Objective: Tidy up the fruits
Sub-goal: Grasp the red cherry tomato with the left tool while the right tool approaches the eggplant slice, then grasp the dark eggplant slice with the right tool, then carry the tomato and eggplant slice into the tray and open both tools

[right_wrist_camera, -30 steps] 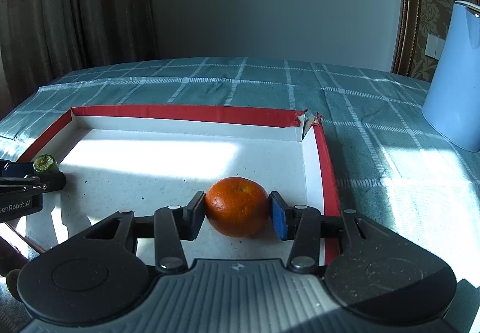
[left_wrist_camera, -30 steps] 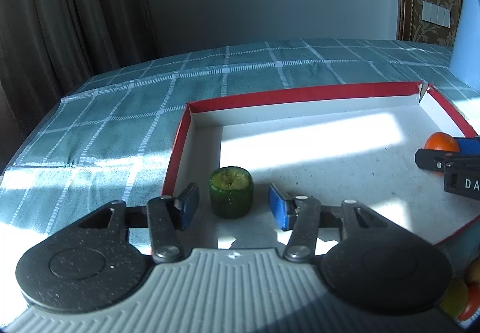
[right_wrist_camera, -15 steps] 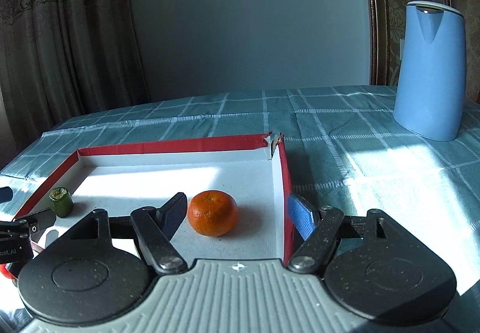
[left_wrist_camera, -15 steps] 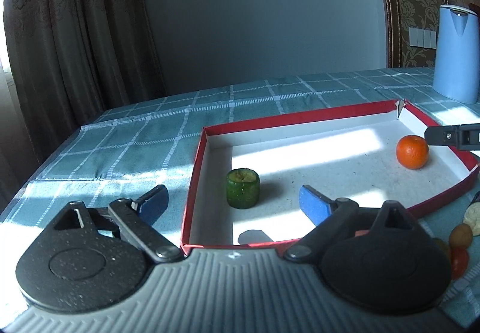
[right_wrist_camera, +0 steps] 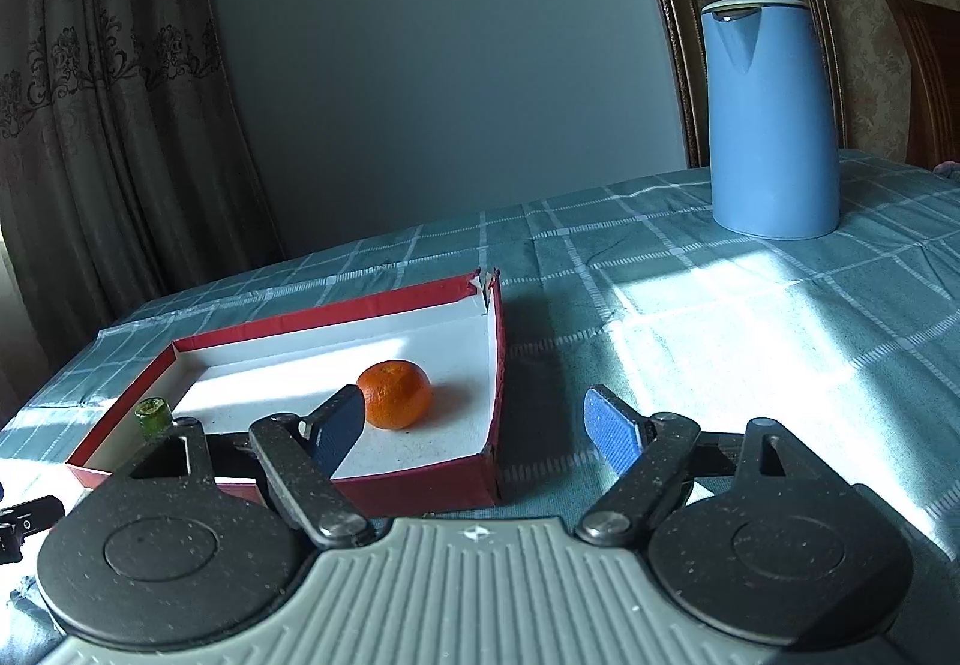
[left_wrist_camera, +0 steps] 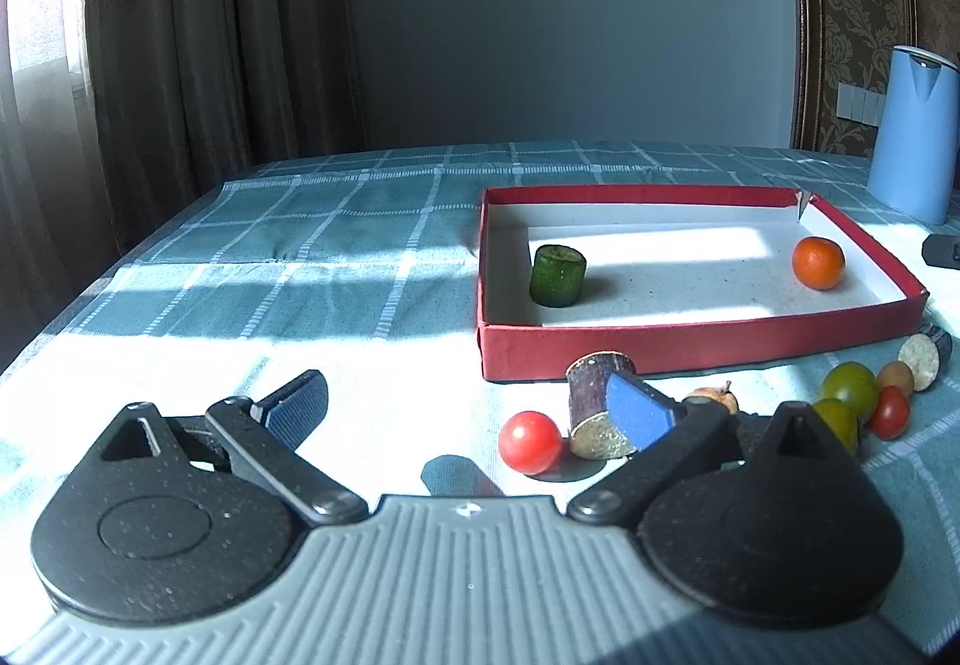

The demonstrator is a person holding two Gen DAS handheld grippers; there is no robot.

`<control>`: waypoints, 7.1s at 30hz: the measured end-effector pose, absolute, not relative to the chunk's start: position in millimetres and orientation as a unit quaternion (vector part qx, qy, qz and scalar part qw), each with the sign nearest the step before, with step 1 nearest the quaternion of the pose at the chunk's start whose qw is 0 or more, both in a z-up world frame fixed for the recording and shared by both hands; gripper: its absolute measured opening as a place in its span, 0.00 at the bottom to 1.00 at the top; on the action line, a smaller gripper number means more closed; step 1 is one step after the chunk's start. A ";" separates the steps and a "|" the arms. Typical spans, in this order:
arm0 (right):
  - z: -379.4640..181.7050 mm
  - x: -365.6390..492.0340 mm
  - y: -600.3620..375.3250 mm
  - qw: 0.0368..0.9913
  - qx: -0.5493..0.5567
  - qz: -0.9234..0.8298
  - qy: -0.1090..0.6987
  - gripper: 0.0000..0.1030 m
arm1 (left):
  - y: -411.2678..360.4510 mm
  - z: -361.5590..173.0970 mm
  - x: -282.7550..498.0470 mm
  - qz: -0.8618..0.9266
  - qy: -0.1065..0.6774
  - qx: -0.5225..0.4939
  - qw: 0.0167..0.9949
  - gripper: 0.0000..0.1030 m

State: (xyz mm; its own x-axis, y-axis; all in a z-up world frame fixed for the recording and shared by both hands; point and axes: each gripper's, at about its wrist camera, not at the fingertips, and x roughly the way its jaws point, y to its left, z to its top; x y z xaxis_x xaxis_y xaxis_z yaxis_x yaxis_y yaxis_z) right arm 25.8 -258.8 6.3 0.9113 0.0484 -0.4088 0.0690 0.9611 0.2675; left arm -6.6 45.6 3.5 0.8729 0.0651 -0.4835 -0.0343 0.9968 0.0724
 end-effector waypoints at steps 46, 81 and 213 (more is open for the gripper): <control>-5.4 25.4 -260.4 0.956 0.138 -0.014 0.260 0.78 | 46.7 -12.9 1.0 -0.099 0.301 0.098 0.944 0.23; -16.1 17.3 -241.3 0.947 0.113 0.078 0.290 0.64 | 42.1 -15.3 -8.4 -0.043 0.292 0.108 0.949 0.25; -3.0 166.8 -151.1 0.948 0.000 0.078 0.309 0.31 | -14.6 3.7 142.3 0.054 0.292 0.078 0.952 0.44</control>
